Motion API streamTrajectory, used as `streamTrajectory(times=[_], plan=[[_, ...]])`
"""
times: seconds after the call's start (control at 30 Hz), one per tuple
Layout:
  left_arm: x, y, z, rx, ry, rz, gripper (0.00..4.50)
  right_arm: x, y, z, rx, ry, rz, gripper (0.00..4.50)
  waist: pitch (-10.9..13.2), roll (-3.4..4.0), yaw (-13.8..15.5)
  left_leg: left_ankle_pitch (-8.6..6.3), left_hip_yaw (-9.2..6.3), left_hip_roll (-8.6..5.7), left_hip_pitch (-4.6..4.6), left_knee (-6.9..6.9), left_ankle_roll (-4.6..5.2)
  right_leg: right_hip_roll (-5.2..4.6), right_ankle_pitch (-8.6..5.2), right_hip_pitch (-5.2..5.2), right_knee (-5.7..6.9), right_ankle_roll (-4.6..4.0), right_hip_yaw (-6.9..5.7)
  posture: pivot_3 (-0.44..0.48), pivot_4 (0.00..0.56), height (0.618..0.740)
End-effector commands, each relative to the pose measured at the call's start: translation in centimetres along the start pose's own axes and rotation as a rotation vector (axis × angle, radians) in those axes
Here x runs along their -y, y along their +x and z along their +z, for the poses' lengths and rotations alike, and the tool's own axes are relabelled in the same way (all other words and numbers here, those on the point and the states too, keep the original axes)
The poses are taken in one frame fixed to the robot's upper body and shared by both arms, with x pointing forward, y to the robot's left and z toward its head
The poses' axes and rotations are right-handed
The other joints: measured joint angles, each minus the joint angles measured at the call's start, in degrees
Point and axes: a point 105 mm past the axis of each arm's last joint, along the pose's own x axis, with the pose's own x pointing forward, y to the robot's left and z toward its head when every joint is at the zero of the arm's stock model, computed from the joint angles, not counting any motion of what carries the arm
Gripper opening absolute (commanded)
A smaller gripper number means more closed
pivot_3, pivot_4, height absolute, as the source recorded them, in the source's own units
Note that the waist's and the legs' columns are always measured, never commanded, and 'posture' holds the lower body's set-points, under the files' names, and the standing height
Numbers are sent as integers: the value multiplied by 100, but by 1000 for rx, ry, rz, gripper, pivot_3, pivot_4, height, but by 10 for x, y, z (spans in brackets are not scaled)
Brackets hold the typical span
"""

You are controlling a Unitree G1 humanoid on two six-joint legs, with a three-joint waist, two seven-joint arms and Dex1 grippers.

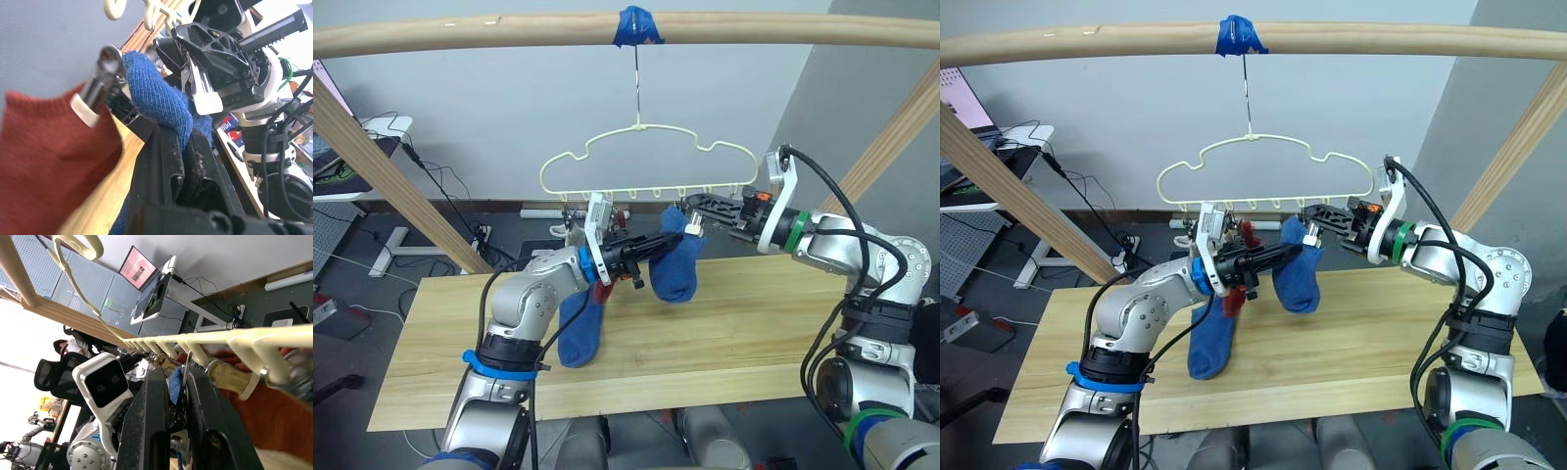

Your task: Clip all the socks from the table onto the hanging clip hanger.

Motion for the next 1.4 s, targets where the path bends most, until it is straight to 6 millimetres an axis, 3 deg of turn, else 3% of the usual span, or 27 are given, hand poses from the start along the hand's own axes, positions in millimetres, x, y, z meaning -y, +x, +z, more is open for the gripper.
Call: streamTrajectory(times=[0.03, 0.4, 1.03, 1.4], plan=[[5, -2, 14, 34, 42, -27, 33, -10, -3, 3, 16, -4, 33, 135, 0, 0, 3, 0, 0, 0, -1, 0, 0, 0, 0, 0, -1, 0, 0, -183, 177, 740], [7, -7, 14, 22, 42, -38, 33, -8, -5, 10, 36, 7, 5, 135, 0, 0, 7, 0, 1, 0, -2, 0, 0, 0, 0, 0, -6, 1, 1, -182, 177, 740], [3, 1, 23, 61, 49, -32, 33, -15, 2, -2, -3, -8, 32, 135, 0, -1, 26, 0, 0, 0, -3, -1, 0, 0, 0, 0, -8, 1, 1, -170, 177, 740], [4, 2, 22, 50, 52, -43, 0, -17, -6, 4, 29, -16, 41, 3898, 0, -1, 30, 0, 1, 0, -4, -1, 0, 0, 0, 0, -9, 1, 1, -181, 178, 740]])
